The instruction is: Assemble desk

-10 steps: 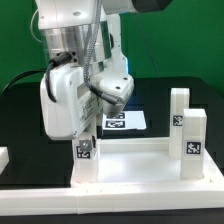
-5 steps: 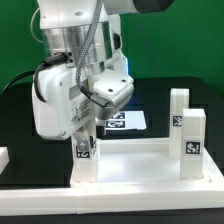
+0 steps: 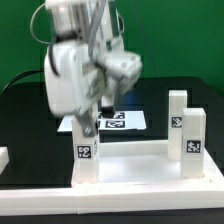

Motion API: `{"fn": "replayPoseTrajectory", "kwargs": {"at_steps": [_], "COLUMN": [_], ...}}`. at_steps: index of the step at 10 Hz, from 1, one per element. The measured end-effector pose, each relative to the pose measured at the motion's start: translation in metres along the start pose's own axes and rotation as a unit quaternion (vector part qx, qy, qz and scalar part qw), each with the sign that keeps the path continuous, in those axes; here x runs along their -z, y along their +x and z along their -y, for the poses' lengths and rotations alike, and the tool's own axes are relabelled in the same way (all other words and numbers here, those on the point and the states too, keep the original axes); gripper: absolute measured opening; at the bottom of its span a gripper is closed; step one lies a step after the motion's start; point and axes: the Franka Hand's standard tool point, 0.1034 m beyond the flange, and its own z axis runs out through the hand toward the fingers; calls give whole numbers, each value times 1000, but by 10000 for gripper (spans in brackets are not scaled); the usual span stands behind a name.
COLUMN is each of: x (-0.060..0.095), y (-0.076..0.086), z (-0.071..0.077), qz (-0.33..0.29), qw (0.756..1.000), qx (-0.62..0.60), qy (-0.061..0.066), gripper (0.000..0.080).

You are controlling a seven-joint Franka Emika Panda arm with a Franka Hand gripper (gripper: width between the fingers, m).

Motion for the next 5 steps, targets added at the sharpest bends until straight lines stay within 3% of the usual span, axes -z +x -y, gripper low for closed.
{"fn": "replayPoseTrajectory", "kwargs": {"at_steps": [2, 5], "x": [23, 17], "y": [-15, -13], "z": [6, 5], "qz": [12, 9], "qw": [1000, 1000], "qx": [7, 12], "qy": [13, 10], "gripper": [648, 648]}}
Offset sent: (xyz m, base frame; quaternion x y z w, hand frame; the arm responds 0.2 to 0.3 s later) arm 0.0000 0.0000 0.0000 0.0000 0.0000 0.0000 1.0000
